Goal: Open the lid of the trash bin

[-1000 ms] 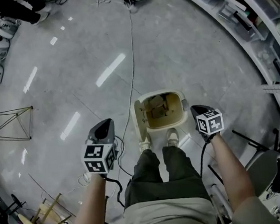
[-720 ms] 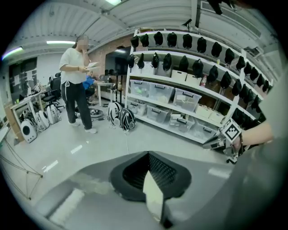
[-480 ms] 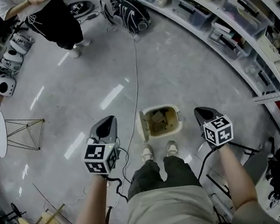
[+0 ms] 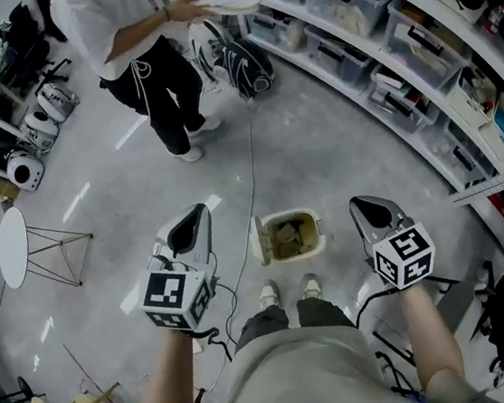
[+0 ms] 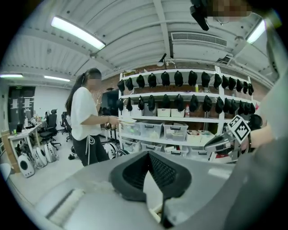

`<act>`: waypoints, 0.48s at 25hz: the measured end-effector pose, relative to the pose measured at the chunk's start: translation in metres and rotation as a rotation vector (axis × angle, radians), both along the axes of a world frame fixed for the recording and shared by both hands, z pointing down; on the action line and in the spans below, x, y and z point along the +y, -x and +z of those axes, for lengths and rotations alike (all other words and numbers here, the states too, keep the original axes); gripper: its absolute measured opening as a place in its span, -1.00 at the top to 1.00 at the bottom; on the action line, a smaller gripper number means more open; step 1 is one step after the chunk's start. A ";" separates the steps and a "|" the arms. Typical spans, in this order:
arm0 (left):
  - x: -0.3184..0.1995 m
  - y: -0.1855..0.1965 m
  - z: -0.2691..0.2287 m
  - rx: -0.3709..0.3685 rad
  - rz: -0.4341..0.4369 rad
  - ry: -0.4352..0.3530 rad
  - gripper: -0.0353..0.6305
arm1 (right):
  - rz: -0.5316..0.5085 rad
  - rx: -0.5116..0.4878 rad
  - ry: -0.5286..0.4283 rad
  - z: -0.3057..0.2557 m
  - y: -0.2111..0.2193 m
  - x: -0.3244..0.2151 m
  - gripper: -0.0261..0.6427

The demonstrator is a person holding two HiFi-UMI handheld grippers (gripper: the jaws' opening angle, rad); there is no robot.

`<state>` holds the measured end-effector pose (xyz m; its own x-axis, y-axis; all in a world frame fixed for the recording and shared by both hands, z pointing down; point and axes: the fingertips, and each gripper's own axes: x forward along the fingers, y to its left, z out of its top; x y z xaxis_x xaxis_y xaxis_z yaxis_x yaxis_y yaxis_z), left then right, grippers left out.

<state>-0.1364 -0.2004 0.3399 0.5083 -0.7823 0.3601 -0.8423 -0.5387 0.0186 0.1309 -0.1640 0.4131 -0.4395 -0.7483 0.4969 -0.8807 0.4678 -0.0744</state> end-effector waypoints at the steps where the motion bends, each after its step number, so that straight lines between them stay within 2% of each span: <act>1: 0.003 -0.001 -0.010 0.000 0.006 -0.019 0.88 | -0.004 -0.008 -0.026 -0.015 0.003 0.002 0.91; 12: 0.037 -0.019 -0.089 -0.015 0.054 -0.174 0.88 | -0.046 -0.061 -0.259 -0.142 0.024 0.035 0.91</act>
<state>-0.1173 -0.1630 0.2505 0.5465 -0.8052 0.2301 -0.8116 -0.5770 -0.0914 0.1064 -0.1286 0.2714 -0.4992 -0.8256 0.2630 -0.8557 0.5175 0.0003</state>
